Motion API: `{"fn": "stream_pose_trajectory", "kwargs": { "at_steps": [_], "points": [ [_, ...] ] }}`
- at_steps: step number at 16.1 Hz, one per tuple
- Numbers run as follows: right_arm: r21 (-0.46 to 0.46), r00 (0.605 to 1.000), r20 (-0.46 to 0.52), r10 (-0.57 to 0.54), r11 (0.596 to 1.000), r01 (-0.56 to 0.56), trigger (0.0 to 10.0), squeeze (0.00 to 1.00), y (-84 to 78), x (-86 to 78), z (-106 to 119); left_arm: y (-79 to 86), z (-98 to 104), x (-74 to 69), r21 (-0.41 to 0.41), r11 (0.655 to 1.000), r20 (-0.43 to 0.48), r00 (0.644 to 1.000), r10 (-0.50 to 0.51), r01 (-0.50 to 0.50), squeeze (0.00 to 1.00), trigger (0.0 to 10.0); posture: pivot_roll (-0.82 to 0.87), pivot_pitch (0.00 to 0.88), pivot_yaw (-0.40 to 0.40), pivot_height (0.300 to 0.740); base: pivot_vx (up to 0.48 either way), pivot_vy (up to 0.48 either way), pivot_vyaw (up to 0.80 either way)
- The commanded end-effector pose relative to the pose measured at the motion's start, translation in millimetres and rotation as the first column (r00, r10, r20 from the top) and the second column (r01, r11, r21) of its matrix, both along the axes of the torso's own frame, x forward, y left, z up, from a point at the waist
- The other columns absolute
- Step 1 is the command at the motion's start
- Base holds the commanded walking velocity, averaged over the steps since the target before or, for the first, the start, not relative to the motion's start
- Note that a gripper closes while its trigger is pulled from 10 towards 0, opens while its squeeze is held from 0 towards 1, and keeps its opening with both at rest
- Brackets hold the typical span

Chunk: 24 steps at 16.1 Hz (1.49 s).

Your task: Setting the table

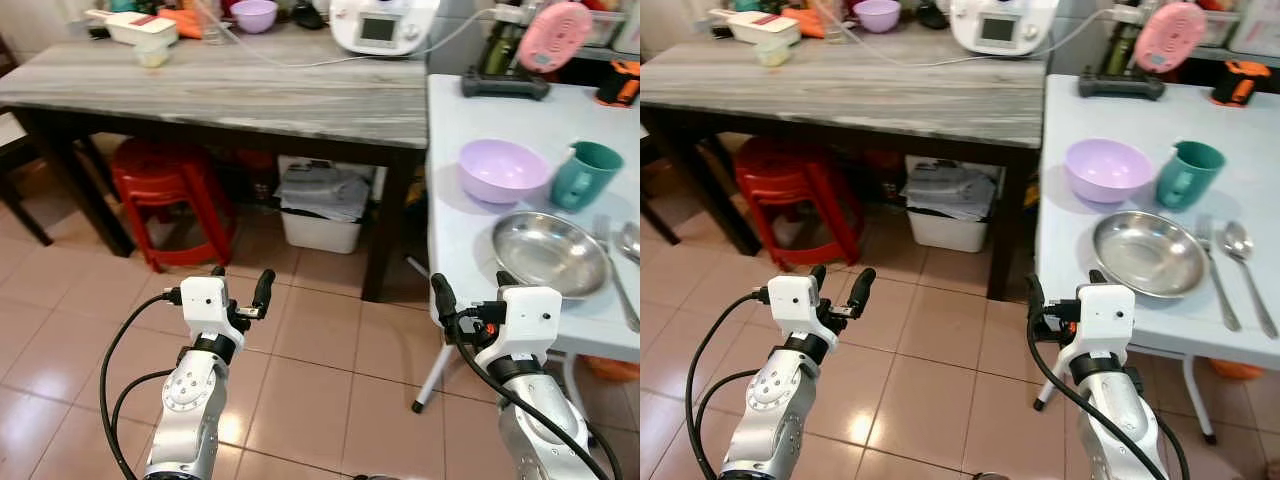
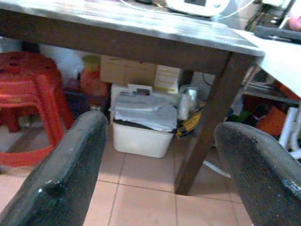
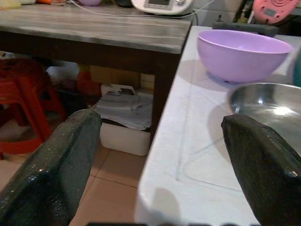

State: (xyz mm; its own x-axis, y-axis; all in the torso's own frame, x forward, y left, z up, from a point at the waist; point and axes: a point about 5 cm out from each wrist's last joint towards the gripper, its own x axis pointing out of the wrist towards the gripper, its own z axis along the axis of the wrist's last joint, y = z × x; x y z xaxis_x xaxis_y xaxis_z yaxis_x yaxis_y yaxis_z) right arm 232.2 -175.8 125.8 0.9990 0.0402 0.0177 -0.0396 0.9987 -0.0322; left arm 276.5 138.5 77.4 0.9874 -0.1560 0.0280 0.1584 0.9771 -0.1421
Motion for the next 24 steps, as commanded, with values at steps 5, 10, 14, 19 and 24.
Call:
{"fn": "stream_pose_trajectory", "kwargs": {
  "at_steps": [5, 10, 14, 19, 24],
  "points": [
    [0.003, 1.000, -0.020, 0.000, 1.000, 0.000, 10.0, 0.00, 1.7, -1.7, -5.5, 2.6, 1.7, -1.6, 0.010, 1.000, -0.005, 1.000, -0.007, 0.007, 0.00, 10.0, -0.15, 0.094, 0.043, 0.740, 0.000, -0.055, -0.16],
    [0.004, 1.000, -0.017, -0.001, 1.000, 0.001, 10.0, 0.00, 1.4, -2.5, -5.6, 2.7, 3.7, -1.2, 0.011, 1.000, -0.006, 1.000, -0.008, 0.009, 0.00, 10.0, -0.14, 0.096, 0.045, 0.740, 0.000, -0.292, -0.66],
    [0.006, 1.000, -0.009, 0.005, 1.000, -0.004, 10.0, 0.00, 2.8, 0.7, -3.9, 3.5, 4.7, -1.3, 0.012, 1.000, -0.008, 1.000, -0.005, 0.005, 0.00, 10.0, -0.14, 0.096, 0.045, 0.740, 0.000, -0.298, -0.22],
    [-0.004, 1.000, 0.015, 0.006, 1.000, -0.006, 10.0, 0.00, 3.0, 2.2, 1.0, 5.8, 7.5, -0.7, 0.032, 0.999, 0.006, 1.000, 0.017, -0.017, 0.00, 10.0, -0.13, 0.086, 0.044, 0.740, 0.000, -0.229, 0.00],
    [-0.031, 0.995, 0.093, -0.020, 0.999, 0.023, 10.0, 0.00, -0.2, 1.5, 15.3, 23.6, 29.0, -2.7, 0.043, 0.991, 0.118, 0.986, 0.122, -0.128, 0.00, 10.0, -0.13, 0.085, 0.048, 0.740, 0.000, 0.000, 0.00]
  ]
}}
